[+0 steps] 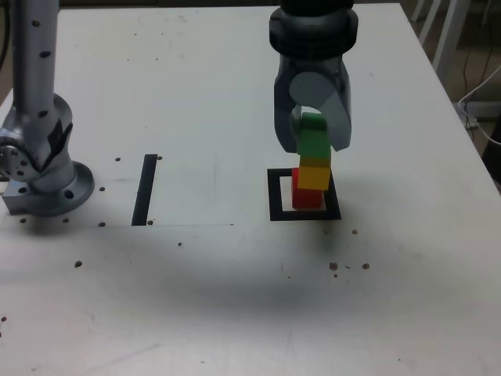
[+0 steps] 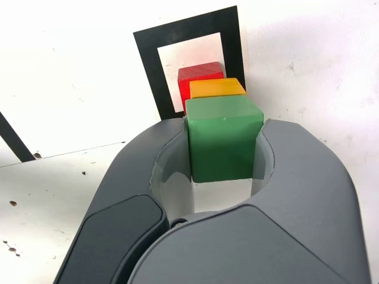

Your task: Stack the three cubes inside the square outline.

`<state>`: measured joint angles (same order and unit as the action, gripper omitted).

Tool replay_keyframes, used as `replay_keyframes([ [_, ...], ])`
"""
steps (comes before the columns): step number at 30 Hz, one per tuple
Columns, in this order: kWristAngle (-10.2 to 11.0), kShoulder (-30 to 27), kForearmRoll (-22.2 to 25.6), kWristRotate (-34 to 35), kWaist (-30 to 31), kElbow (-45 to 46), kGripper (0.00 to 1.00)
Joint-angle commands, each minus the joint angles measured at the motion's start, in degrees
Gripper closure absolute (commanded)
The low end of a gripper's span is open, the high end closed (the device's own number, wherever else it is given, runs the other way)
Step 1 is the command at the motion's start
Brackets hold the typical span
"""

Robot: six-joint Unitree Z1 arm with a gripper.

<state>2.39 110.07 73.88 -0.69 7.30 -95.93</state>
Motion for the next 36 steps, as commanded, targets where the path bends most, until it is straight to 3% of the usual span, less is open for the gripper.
replay_keyframes([
  [1, 0.0, 0.1, -0.4, 0.1, 0.1, 0.2, 0.69],
  [9, -0.2, 0.1, -1.5, 0.1, 0.1, 1.0, 0.66],
  [20, -0.4, 0.0, -1.9, 0.0, 0.1, 2.2, 0.2],
  [29, -0.2, -0.8, -1.7, 0.0, 0.0, 2.8, 0.17],
  [36, 1.1, -3.6, -0.4, 0.5, 0.0, 4.2, 0.17],
])
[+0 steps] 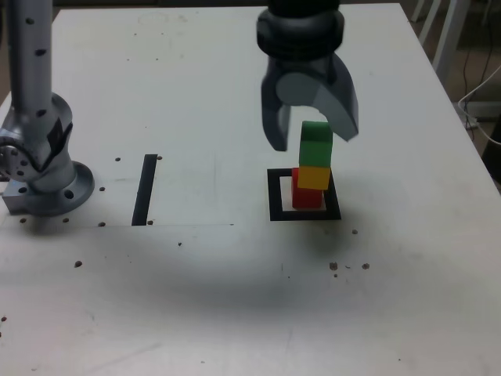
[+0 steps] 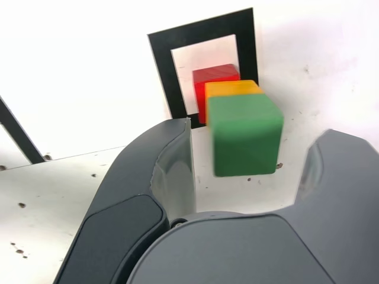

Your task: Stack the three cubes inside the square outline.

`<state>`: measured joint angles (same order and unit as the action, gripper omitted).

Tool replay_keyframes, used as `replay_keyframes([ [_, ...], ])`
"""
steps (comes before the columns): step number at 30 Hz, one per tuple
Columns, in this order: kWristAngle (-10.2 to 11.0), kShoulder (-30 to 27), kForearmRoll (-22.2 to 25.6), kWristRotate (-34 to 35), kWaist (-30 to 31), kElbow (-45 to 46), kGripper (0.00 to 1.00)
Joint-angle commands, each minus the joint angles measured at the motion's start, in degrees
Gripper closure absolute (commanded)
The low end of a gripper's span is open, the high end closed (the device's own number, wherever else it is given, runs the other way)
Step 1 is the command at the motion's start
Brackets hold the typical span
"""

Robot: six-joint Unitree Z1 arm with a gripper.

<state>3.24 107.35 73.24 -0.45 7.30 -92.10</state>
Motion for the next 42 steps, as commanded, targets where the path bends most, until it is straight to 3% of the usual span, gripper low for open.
replay_keyframes([
  [1, 0.5, -1.4, 0.4, 0.5, 0.0, 0.7, 0.17],
  [21, 1.0, -12.0, 0.2, 3.7, -1.2, 18.0, 0.17],
  [42, -2.4, -18.5, -7.1, 4.7, -2.2, 38.5, 0.17],
])
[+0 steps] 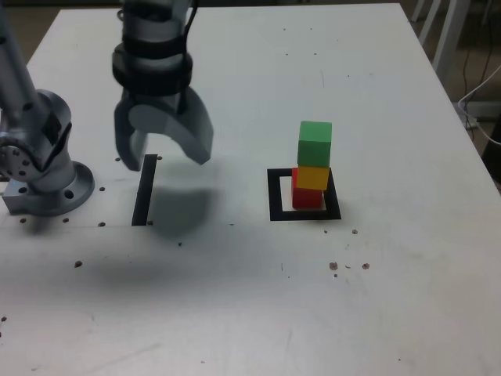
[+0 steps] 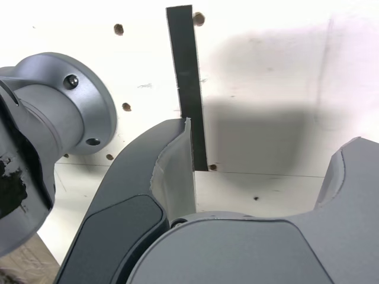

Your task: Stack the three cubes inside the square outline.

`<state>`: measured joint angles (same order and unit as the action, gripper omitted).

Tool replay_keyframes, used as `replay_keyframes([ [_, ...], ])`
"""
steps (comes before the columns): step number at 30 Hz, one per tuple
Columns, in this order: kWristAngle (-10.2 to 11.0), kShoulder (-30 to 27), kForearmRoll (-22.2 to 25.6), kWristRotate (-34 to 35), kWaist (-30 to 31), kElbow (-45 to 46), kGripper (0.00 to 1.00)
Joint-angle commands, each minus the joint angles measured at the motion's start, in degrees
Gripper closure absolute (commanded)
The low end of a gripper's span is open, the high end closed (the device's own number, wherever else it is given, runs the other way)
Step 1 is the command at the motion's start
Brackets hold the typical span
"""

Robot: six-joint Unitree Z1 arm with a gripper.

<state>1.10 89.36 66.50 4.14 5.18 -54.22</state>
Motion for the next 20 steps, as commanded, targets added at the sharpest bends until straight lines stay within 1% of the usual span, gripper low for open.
replay_keyframes([
  [1, -0.5, -0.7, -0.8, 0.1, -0.1, 1.5, 0.17],
  [12, -3.1, -2.1, -4.4, 0.1, -0.1, 7.6, 0.17],
  [20, -3.3, -2.0, -6.8, 0.1, -0.6, 10.0, 0.17],
])
